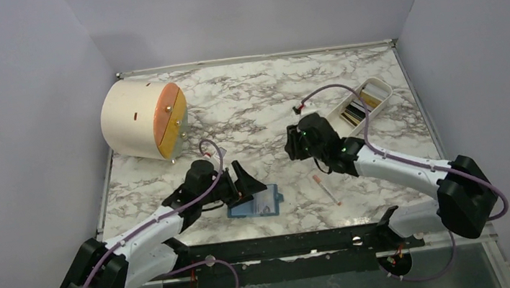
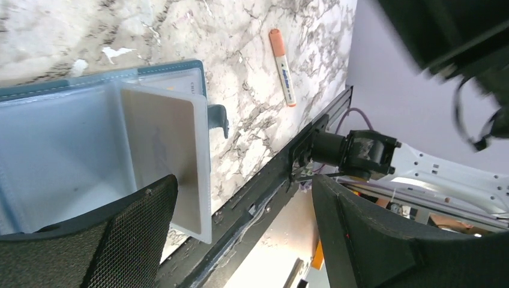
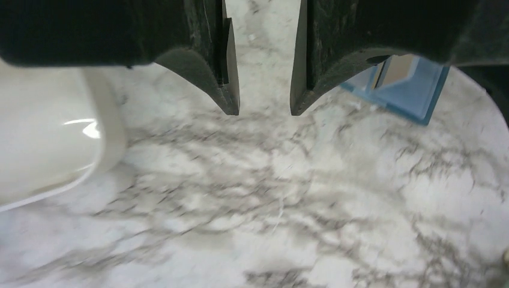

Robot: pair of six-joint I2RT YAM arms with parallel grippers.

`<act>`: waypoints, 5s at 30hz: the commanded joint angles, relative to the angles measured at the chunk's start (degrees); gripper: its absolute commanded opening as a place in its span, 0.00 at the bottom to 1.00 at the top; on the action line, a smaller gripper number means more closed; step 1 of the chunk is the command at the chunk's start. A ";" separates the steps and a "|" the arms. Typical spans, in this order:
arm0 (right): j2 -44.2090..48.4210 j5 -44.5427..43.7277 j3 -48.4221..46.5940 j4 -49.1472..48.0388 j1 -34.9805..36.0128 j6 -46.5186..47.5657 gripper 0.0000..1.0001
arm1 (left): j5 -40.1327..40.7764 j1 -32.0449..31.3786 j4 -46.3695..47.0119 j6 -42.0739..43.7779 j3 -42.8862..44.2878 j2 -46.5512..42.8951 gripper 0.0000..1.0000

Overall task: Put the credit cards into the card holder
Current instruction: Turn over the card holder at the center of the board, then pick up the credit card from the storage box.

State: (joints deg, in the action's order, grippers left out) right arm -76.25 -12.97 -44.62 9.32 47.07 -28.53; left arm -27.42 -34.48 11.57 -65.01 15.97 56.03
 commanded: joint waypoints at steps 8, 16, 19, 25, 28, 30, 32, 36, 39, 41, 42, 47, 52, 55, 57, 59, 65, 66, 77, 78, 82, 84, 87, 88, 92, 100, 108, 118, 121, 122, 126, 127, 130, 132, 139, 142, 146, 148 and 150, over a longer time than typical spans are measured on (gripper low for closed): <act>1.68 -3.36 -10.46 6.98 -15.66 16.83 0.42 | 5.62 -6.22 3.74 4.06 6.24 8.10 0.84; -2.91 -7.35 -15.54 8.82 -26.03 25.99 0.47 | 8.27 -6.21 -2.98 8.89 8.20 7.24 0.86; -4.94 -8.25 -17.32 8.40 -30.51 29.55 0.49 | 12.81 -6.26 -11.20 13.11 11.13 5.94 0.89; -11.40 -9.47 -21.00 8.51 -37.30 36.97 0.51 | 23.03 -6.00 -26.92 19.78 17.91 2.63 0.99; -15.11 -8.98 -23.32 8.44 -40.41 39.33 0.52 | 24.03 -5.57 -28.29 20.27 17.70 1.50 0.99; -17.71 -9.53 -25.06 8.18 -41.43 41.82 0.52 | 23.53 -4.86 -28.82 20.47 17.08 1.75 0.99; -20.43 -10.99 -26.59 8.13 -41.84 45.17 0.53 | 22.84 -3.98 -29.48 21.13 16.60 2.34 0.99; -24.12 -12.36 -28.13 8.48 -42.40 51.86 0.52 | 22.98 -2.09 -31.88 22.82 16.43 2.31 0.99; -25.16 -10.68 -27.60 5.82 -43.01 55.72 0.52 | 22.06 -0.51 -32.20 23.24 15.81 1.06 0.99; -26.69 -10.35 -28.46 5.41 -43.70 56.62 0.52 | 21.48 0.65 -32.11 23.48 15.29 0.57 0.99; -27.65 -9.87 -29.07 6.01 -44.07 57.03 0.52 | 21.12 1.19 -32.14 23.52 15.03 0.55 0.99; -30.85 -9.70 -29.16 5.32 -44.95 59.85 0.51 | 19.47 2.55 -31.46 23.70 14.73 0.41 0.99; -33.45 -12.34 -28.14 1.90 -45.80 63.10 0.50 | 19.55 2.96 -31.93 24.04 15.57 0.03 0.99; -35.30 -13.19 -29.45 2.07 -46.44 63.41 0.49 | 19.76 3.17 -32.18 23.98 15.47 -0.61 0.99; -35.99 -13.30 -29.75 1.76 -46.45 63.50 0.48 | 19.86 3.40 -32.05 24.01 15.35 -0.55 0.99; -36.34 -13.33 -29.55 0.89 -46.45 63.89 0.47 | 19.86 3.54 -31.91 24.21 15.54 -0.21 0.99; -36.83 -14.74 -30.42 0.72 -46.45 64.22 0.40 | 19.07 3.72 -31.59 24.41 15.17 0.48 0.99; -36.60 -14.79 -30.59 0.63 -46.45 64.25 0.40 | 18.88 3.72 -31.42 24.41 15.09 0.49 0.99; -35.01 -15.68 -31.63 0.28 -46.45 64.47 0.29 | 18.43 3.66 -31.21 23.62 14.11 0.28 0.99; -34.76 -16.31 -31.64 0.41 -46.45 64.22 0.29 | 18.13 3.71 -31.18 23.54 14.07 0.51 0.99; -33.68 -15.95 -31.67 1.18 -46.45 63.67 0.26 | 17.43 3.72 -31.19 23.53 14.13 1.59 0.99; -33.18 -15.79 -31.82 1.84 -46.45 63.33 0.23 | 17.39 3.71 -31.22 23.53 14.05 1.84 0.99; -32.14 -14.18 -32.71 4.23 -46.46 61.85 0.16 | 17.65 3.72 -31.32 22.86 13.40 2.10 0.98; -31.68 -12.86 -32.99 5.91 -46.45 61.18 0.14 | 17.83 3.72 -31.20 22.63 13.12 2.38 0.98; -30.37 -9.02 -33.62 11.74 -46.39 57.87 0.03 | 18.32 3.72 -30.80 22.38 12.85 3.41 0.97; -26.94 -3.91 -34.55 22.27 -45.85 51.64 0.01 | 17.88 3.40 -28.33 22.35 11.11 4.51 0.96; -21.33 -2.78 -35.30 29.20 -44.29 45.00 0.01 | 12.83 3.18 -23.74 20.38 8.61 4.75 0.93; -11.61 4.01 -33.43 31.23 -40.90 29.95 0.01 | 6.22 3.02 -13.87 13.71 3.42 3.14 0.83; -8.41 8.84 -31.23 30.04 -38.98 26.38 0.01 | 5.23 2.85 -11.94 12.26 2.89 2.68 0.80; -7.33 9.79 -30.43 29.67 -37.97 25.72 0.01 | 5.05 2.84 -11.55 12.00 2.83 2.47 0.80; -2.26 14.80 -26.46 27.10 -35.39 23.30 0.01 | 6.10 2.75 -12.82 12.24 3.41 0.90 0.78; -0.90 16.61 -25.59 26.54 -35.20 22.62 0.01 | 6.86 2.74 -13.67 12.43 4.04 0.49 0.78; 3.25 26.13 -22.37 24.04 -34.62 19.09 0.01 | 8.27 2.75 -16.40 12.84 6.09 -1.15 0.78; 6.60 33.68 -18.92 20.47 -33.94 15.76 0.01 | 8.26 2.73 -16.97 12.83 7.56 -2.34 0.78; 15.86 55.23 -4.25 0.73 -29.15 -3.08 0.01 | 2.05 2.75 -9.02 6.18 10.10 -7.74 0.79; 17.85 57.82 1.53 -9.35 -24.83 -10.91 0.01 | -0.88 2.74 -1.62 0.77 8.85 -8.91 0.78; 18.23 60.09 8.18 -21.89 -20.21 -20.06 0.01 | -3.44 2.70 6.81 -4.00 6.90 -9.35 0.76; 17.90 60.57 10.65 -27.08 -18.39 -23.32 0.01 | -3.56 2.66 7.50 -3.92 7.07 -9.76 0.76; 17.50 60.62 12.35 -30.63 -16.87 -25.70 0.01 | -3.74 2.66 8.19 -4.02 7.28 -10.38 0.76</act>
State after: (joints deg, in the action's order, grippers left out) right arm -59.02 43.59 -34.92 -5.50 27.81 -44.16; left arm -27.94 -31.62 12.93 -66.06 23.55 47.24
